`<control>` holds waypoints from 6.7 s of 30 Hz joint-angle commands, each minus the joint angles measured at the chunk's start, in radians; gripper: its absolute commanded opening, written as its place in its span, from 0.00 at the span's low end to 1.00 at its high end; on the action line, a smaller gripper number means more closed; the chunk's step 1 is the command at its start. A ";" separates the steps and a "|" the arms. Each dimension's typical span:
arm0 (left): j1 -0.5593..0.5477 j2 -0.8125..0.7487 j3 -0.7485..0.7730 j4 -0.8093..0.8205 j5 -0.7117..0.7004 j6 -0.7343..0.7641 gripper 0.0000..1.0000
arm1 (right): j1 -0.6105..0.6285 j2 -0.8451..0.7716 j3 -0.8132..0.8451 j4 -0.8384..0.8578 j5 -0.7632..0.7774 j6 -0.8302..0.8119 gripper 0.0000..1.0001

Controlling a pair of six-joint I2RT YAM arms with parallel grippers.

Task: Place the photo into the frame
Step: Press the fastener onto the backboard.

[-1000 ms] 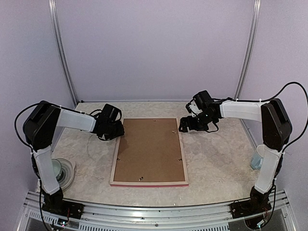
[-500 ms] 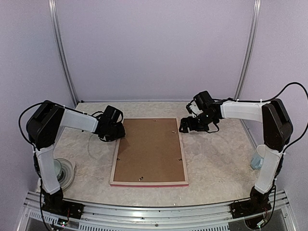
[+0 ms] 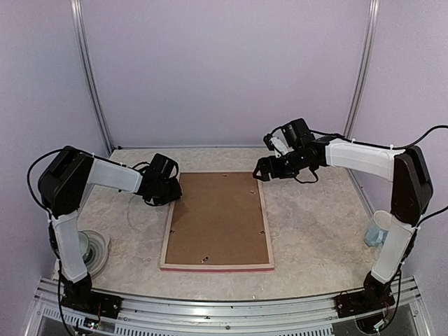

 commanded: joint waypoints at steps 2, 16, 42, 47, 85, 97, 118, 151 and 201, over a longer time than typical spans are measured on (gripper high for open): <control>0.019 0.026 -0.034 -0.011 -0.023 -0.007 0.26 | 0.025 -0.010 0.021 -0.013 0.015 -0.017 0.87; 0.025 0.016 -0.053 0.002 -0.032 -0.018 0.13 | 0.025 0.005 -0.014 -0.009 0.033 -0.019 0.87; 0.037 -0.176 -0.165 0.050 -0.065 -0.008 0.40 | -0.027 0.367 0.327 -0.141 0.152 -0.133 0.91; 0.044 -0.235 -0.232 0.114 -0.076 -0.009 0.40 | -0.028 0.390 0.337 -0.125 0.093 -0.143 0.89; -0.060 -0.114 -0.262 0.178 -0.024 -0.006 0.42 | -0.023 0.523 0.471 -0.178 0.136 -0.165 0.77; -0.065 -0.108 -0.261 0.178 -0.028 -0.003 0.41 | -0.024 0.554 0.511 -0.190 0.149 -0.147 0.63; -0.065 -0.112 -0.270 0.177 -0.038 -0.006 0.41 | -0.025 0.542 0.494 -0.210 0.191 -0.112 0.55; -0.063 -0.130 -0.270 0.169 -0.053 -0.014 0.41 | -0.032 0.464 0.457 -0.225 0.133 -0.025 0.45; -0.062 -0.101 -0.265 0.119 -0.124 -0.094 0.27 | -0.023 0.459 0.360 -0.217 0.255 -0.018 0.55</control>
